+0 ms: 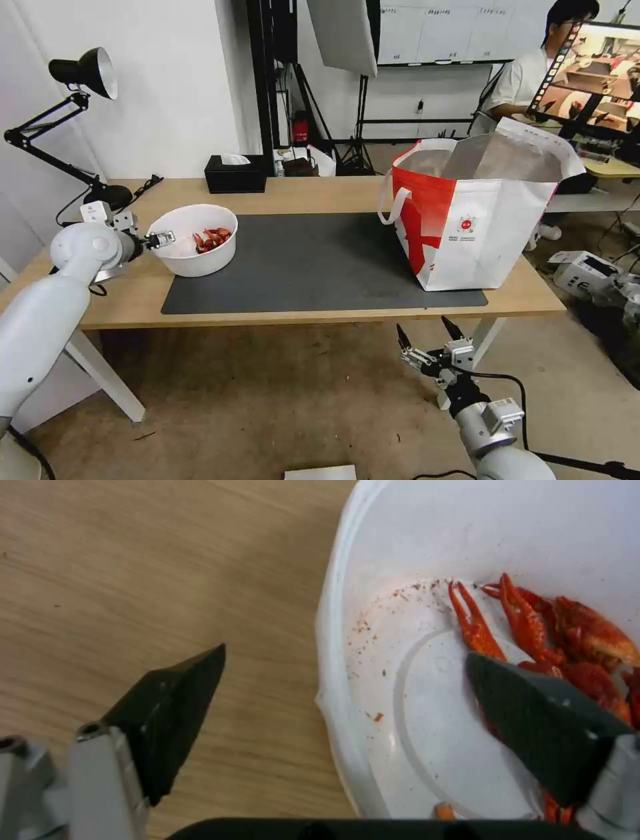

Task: Pick up the trash from the table and place it into the takeout bag.

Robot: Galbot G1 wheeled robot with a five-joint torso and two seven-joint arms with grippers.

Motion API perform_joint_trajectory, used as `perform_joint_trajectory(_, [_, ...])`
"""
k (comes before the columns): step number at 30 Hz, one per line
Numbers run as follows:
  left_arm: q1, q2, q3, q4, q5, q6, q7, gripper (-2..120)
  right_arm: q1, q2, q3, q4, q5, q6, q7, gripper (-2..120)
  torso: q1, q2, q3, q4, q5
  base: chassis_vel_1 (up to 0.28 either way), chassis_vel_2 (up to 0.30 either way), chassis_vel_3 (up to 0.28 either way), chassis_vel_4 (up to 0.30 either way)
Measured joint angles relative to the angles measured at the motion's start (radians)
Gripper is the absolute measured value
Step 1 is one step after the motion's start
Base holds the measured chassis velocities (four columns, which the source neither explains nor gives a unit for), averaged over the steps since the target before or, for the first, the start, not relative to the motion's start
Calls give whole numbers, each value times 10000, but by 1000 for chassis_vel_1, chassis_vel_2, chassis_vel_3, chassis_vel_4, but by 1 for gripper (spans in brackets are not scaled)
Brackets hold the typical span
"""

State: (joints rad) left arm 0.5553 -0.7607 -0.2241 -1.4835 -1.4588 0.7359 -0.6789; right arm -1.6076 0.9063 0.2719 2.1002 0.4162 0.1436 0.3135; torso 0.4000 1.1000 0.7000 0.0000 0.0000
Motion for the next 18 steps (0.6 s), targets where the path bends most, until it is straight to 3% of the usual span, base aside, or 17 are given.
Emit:
perform_joint_trajectory(6, [14, -20, -2, -2, -11, -3, -60, 77, 0, 0, 0, 0, 0, 1, 0, 100, 0, 0, 0, 0, 0, 0, 0, 0, 0])
perform_joint_trajectory(9, [29, -2, -1, -28, -17, -4, -62, 60, 0, 0, 0, 0, 0, 0, 0, 100, 0, 0, 0, 0, 0, 0, 0, 0, 0])
perform_joint_trajectory(16, [44, 46, 3, -98, -61, -4, -62, 40, 0, 0, 0, 0, 0, 0, 0, 100, 0, 0, 0, 0, 0, 0, 0, 0, 0])
perform_joint_trajectory(18, [50, 60, 13, -116, -61, -5, -63, 28, 0, 0, 0, 0, 0, 0, 0, 100, 0, 0, 0, 0, -1, 0, 0, 0, 0])
